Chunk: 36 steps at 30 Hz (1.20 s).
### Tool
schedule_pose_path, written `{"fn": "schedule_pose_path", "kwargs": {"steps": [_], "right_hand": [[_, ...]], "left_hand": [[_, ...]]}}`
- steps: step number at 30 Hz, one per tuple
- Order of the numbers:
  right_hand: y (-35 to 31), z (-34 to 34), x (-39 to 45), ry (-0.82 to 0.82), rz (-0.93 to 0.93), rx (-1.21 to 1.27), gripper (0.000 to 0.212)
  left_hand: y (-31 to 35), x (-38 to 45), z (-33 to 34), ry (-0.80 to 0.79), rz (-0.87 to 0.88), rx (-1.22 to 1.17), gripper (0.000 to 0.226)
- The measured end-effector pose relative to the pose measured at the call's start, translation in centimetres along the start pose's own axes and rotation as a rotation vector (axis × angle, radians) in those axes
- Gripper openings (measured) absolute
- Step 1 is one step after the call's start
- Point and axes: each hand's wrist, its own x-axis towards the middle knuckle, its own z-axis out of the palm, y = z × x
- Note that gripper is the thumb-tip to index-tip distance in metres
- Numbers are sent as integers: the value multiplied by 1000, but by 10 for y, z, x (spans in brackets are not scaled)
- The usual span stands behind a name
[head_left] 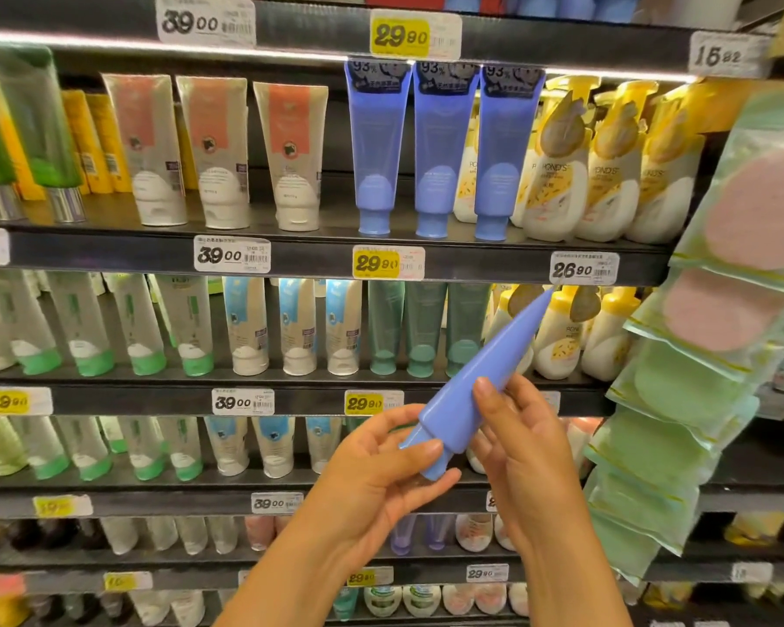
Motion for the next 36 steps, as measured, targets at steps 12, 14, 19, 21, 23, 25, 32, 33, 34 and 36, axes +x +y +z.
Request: {"fn": "schedule_pose_path", "kwargs": {"steps": [12, 14, 19, 21, 23, 25, 32, 33, 34, 36], "right_hand": [[2, -5, -3, 21, 16, 176, 37], [1, -6, -2, 61, 28, 209, 39], [-1, -8, -3, 98, 82, 226, 46], [-2, -9, -3, 120, 117, 238, 50], [-2, -8, -4, 130, 149, 262, 55], [-1, -9, -4, 130, 167, 284, 56], [2, -19, -3, 36, 142, 154, 42], [1, -20, -3, 18, 115, 113, 39], [1, -21, -3, 0, 93, 69, 38], [-1, -21, -4, -22, 72, -8, 39]], "left_hand": [[3, -7, 9, -133, -225, -108, 37], [4, -8, 12, -145, -256, -152, 40], [6, -10, 17, -154, -306, -215, 50], [6, -11, 19, -154, -315, -251, 52], [6, -12, 21, -166, -315, -275, 49], [6, -13, 21, -185, -311, -298, 45], [-5, -12, 20, -61, -150, 130, 34], [-8, -11, 18, -18, -91, 234, 35], [-9, -11, 17, 16, -27, 324, 35], [-11, -9, 13, 76, 132, 581, 35]]}}
